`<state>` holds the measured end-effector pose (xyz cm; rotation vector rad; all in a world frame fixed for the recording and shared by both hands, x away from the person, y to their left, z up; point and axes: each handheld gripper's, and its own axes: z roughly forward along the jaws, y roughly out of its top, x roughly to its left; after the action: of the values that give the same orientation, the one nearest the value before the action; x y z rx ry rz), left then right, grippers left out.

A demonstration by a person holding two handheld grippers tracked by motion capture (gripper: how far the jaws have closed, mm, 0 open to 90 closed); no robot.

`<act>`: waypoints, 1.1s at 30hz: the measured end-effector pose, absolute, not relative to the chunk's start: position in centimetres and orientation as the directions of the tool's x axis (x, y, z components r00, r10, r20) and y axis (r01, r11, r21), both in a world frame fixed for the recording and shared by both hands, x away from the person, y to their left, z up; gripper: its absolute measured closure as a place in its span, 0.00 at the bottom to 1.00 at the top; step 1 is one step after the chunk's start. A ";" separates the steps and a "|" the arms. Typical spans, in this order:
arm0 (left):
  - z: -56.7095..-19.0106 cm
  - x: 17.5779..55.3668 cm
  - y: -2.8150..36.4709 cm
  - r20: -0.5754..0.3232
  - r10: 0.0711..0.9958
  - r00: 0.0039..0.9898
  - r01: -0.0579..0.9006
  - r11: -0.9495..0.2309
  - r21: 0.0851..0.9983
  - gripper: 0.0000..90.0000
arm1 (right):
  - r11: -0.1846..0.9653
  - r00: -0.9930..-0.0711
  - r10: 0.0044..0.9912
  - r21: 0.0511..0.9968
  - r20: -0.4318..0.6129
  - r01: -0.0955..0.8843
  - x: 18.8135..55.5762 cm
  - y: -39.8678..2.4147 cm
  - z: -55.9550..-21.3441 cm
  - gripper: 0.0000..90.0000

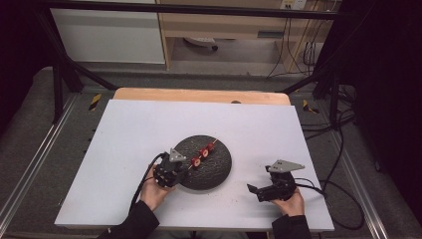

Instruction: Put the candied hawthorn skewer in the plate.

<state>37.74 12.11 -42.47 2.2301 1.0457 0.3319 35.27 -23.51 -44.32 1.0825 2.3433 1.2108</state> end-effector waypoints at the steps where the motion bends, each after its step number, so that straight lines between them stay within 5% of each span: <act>1: -42.6 37.8 12.0 -0.042 0.759 0.650 0.601 -0.479 0.639 0.98 | 0.364 -0.676 0.732 0.793 0.081 0.489 35.3 -23.5 -44.4 0.00; 11: -42.8 38.0 11.9 -0.042 0.755 0.654 0.604 -0.488 0.631 0.95 | 0.344 -0.669 0.737 0.799 0.095 0.493 35.2 -23.9 -44.2 0.00; 24: -41.3 37.7 15.2 -0.019 0.727 0.686 0.536 -0.487 0.690 0.26 | 0.335 -0.659 0.745 0.797 0.103 0.503 35.3 -24.0 -44.1 0.00; 33: -40.8 37.1 19.3 -0.057 0.738 0.673 0.537 -0.435 0.723 0.14 | 0.328 -0.657 0.746 0.798 0.110 0.506 35.3 -24.0 -44.1 0.00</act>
<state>37.15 19.27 -40.76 2.1445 0.9778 0.3466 35.34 -24.02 -44.06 1.1266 2.3191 1.2388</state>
